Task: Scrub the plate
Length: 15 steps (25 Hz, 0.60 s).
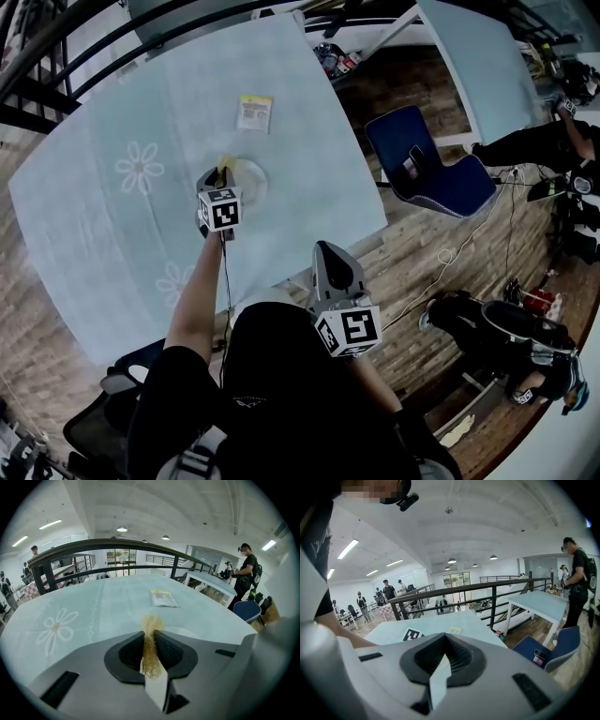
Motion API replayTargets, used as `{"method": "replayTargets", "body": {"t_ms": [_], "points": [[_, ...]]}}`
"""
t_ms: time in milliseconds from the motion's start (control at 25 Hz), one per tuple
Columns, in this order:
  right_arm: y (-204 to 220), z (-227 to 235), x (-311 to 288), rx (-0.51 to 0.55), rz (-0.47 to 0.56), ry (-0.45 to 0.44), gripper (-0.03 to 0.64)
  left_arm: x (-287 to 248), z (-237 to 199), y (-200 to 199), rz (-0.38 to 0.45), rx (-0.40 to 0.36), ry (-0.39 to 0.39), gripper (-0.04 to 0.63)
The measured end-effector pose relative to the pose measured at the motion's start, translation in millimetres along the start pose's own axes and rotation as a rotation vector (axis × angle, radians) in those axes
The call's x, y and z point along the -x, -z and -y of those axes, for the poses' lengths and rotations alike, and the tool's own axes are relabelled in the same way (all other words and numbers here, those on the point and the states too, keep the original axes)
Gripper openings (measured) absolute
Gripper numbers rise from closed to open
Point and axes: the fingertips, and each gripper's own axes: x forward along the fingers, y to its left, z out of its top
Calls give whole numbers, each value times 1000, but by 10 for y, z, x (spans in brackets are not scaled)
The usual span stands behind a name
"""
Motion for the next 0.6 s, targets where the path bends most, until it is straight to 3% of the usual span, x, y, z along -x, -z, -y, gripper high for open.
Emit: {"method": "replayTargets", "body": {"t_ms": [600], "points": [[22,-94,57,1,25,-36,2,255,-374,91,-34,31,-121,69]]}}
